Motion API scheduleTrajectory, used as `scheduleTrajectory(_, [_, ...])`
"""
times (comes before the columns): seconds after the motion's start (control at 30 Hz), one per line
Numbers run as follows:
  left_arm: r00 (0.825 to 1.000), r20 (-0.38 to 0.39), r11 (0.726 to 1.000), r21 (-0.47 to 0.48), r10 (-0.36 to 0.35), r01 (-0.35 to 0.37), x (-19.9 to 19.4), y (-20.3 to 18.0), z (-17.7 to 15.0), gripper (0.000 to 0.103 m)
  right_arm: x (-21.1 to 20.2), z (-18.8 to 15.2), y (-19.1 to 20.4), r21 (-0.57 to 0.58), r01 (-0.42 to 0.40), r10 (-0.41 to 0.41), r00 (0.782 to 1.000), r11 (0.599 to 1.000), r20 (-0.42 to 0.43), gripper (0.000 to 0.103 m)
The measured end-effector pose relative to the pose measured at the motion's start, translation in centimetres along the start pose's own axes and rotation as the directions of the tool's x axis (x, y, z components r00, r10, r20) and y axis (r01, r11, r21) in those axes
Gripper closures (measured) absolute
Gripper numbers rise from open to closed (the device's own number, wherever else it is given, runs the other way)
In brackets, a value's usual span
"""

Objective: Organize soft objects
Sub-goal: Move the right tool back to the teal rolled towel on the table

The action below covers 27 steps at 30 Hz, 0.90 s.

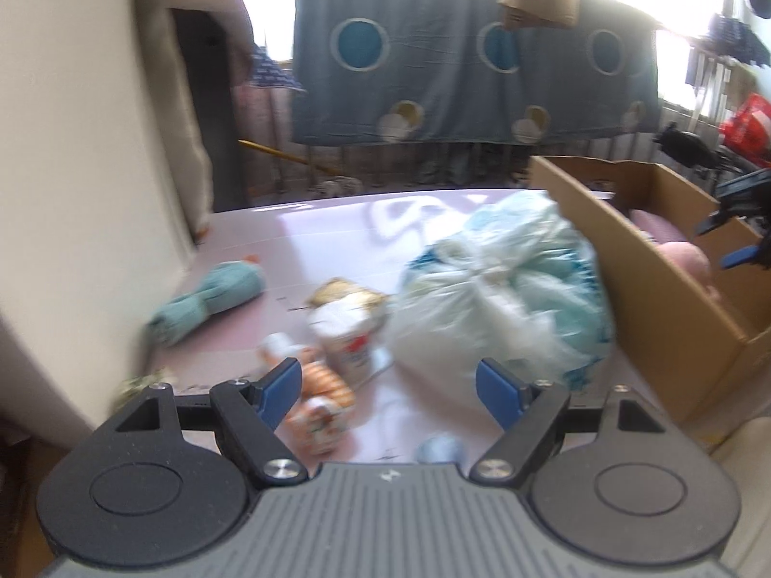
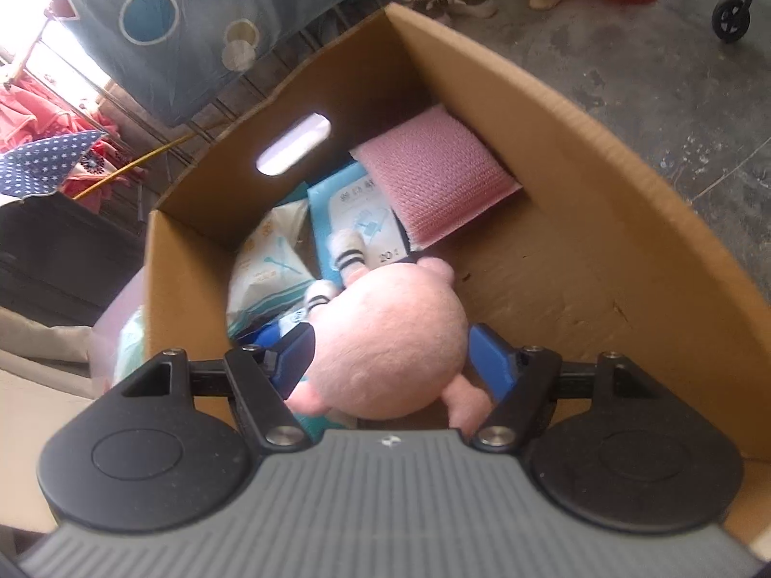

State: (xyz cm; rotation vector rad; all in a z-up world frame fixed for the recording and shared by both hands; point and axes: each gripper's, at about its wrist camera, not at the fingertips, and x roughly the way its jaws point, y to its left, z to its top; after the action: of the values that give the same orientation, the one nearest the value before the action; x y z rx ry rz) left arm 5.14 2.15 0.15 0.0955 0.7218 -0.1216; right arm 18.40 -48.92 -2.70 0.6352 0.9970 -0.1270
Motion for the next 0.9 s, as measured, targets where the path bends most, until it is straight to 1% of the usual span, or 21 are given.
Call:
scheduleTrajectory(0.1, [0.999,-0.003,0.999,-0.032,0.034,-0.034,-0.5,1.7,-1.0,0.022,-2.5,-0.6,1.7,-0.055,-0.031,0.033,0.999,0.998,0.034,0.031])
scheduleTrajectory(0.23, [0.995,0.010,0.994,-0.043,0.096,-0.096,-1.0,3.1,-2.1,0.022,-4.9,-1.6,5.3,-0.127,-0.116,0.122,0.992,0.985,0.036,0.030])
scheduleTrajectory(0.3, [0.992,0.016,0.991,-0.048,0.125,-0.124,-1.1,3.7,-2.5,0.022,-5.3,-2.2,7.6,-0.161,-0.176,0.180,0.984,0.971,0.008,0.030])
scheduleTrajectory(0.4, [0.985,0.027,0.985,-0.050,0.169,-0.167,-1.4,4.5,-3.0,0.022,-4.8,-3.6,11.4,-0.193,-0.279,0.269,0.960,0.941,-0.075,0.030])
scheduleTrajectory(0.5, [0.969,0.052,0.970,-0.006,0.241,-0.241,-1.4,4.9,-3.1,0.023,-3.2,-5.0,15.4,-0.183,-0.391,0.359,0.915,0.902,-0.187,0.030])
scheduleTrajectory(0.57, [0.952,0.078,0.952,0.049,0.297,-0.301,-1.0,5.2,-2.9,0.023,-1.8,-6.0,18.3,-0.161,-0.455,0.406,0.875,0.876,-0.262,0.030])
scheduleTrajectory(0.63, [0.938,0.093,0.932,0.118,0.334,-0.344,0.1,5.6,-2.7,0.022,0.1,-7.1,21.7,-0.124,-0.510,0.446,0.827,0.851,-0.341,0.030])
scheduleTrajectory(0.7, [0.919,0.107,0.903,0.173,0.380,-0.394,1.5,6.1,-2.4,0.022,2.3,-8.3,25.3,-0.084,-0.556,0.476,0.772,0.827,-0.421,0.030])
scheduleTrajectory(0.73, [0.910,0.112,0.889,0.198,0.398,-0.413,2.3,6.4,-2.2,0.022,3.3,-8.9,27.1,-0.068,-0.569,0.483,0.750,0.820,-0.453,0.030])
scheduleTrajectory(0.8, [0.894,0.125,0.860,0.245,0.430,-0.448,4.0,6.9,-1.8,0.023,5.7,-10.0,30.8,-0.053,-0.577,0.476,0.719,0.815,-0.506,0.030])
scheduleTrajectory(0.87, [0.878,0.151,0.829,0.287,0.455,-0.479,5.6,7.3,-1.5,0.023,8.5,-11.0,34.0,-0.046,-0.574,0.461,0.700,0.818,-0.545,0.030])
scheduleTrajectory(0.9, [0.872,0.167,0.815,0.310,0.461,-0.490,6.4,7.4,-1.4,0.023,9.9,-11.7,35.7,-0.038,-0.574,0.456,0.687,0.818,-0.566,0.030])
